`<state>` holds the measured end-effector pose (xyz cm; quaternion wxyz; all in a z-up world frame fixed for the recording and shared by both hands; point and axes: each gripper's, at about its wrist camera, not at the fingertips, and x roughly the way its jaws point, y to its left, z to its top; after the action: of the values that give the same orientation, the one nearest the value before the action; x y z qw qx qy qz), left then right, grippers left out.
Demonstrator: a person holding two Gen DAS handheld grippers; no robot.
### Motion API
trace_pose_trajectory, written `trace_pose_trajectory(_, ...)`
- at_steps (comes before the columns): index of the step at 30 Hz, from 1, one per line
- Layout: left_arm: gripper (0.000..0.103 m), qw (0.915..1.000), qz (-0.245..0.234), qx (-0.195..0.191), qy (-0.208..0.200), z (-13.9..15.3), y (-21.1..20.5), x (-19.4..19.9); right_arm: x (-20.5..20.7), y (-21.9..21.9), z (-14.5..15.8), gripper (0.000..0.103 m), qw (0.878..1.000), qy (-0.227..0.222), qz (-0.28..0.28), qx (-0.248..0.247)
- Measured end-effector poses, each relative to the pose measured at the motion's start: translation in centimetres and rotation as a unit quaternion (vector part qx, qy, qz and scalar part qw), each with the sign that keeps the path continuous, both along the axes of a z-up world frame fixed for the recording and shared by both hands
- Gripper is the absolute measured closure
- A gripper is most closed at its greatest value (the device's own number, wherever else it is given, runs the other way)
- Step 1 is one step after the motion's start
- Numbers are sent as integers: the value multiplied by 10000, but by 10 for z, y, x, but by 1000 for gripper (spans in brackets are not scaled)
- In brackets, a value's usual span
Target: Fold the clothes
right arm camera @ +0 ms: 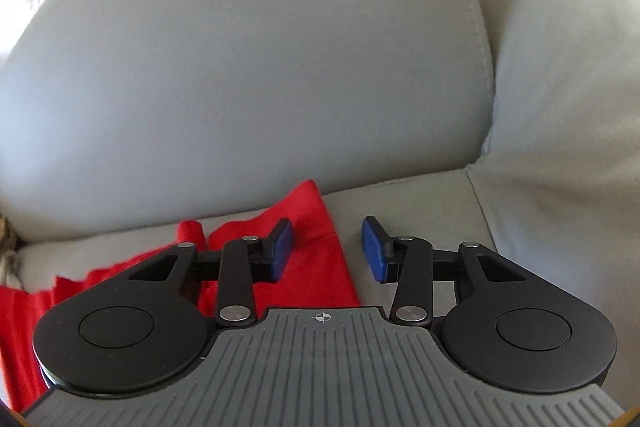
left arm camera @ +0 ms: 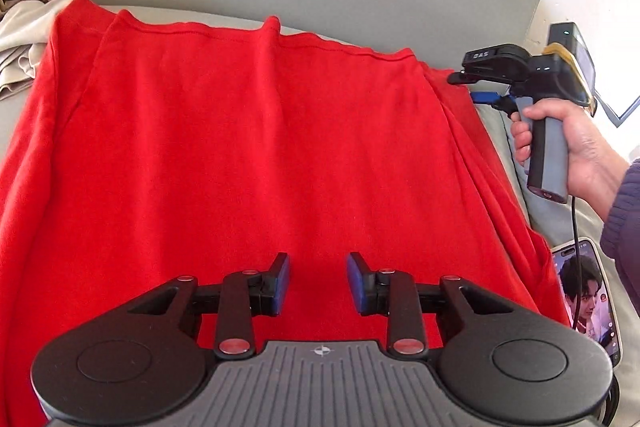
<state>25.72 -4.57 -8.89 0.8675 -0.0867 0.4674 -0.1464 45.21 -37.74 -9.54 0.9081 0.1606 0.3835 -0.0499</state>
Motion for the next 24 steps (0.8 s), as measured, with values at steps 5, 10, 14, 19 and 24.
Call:
trace_pose_trajectory(5, 74, 10000, -22, -84, -37, 2, 0, -1, -15, 26, 10, 96, 9955, -239, 447, -802)
trace_pose_trajectory(10, 74, 9990, -142, -352, -224, 14, 1, -7, -60, 29, 64, 96, 9842, -970, -34, -1483)
trace_pose_trajectory(14, 74, 9970, -235, -632, -378, 26, 3, -15, -103, 31, 118, 96, 9599, -1535, -497, -2294)
trace_pose_trajectory(19, 74, 9918, -381, -1178, -324, 33, 8, -21, -135, 27, 153, 96, 9248, -1684, -947, -3279)
trace_pose_trajectory(24, 74, 9859, -545, -1581, -8, 24, -3, -22, -154, 12, 165, 96, 8939, -1515, -1331, -4005)
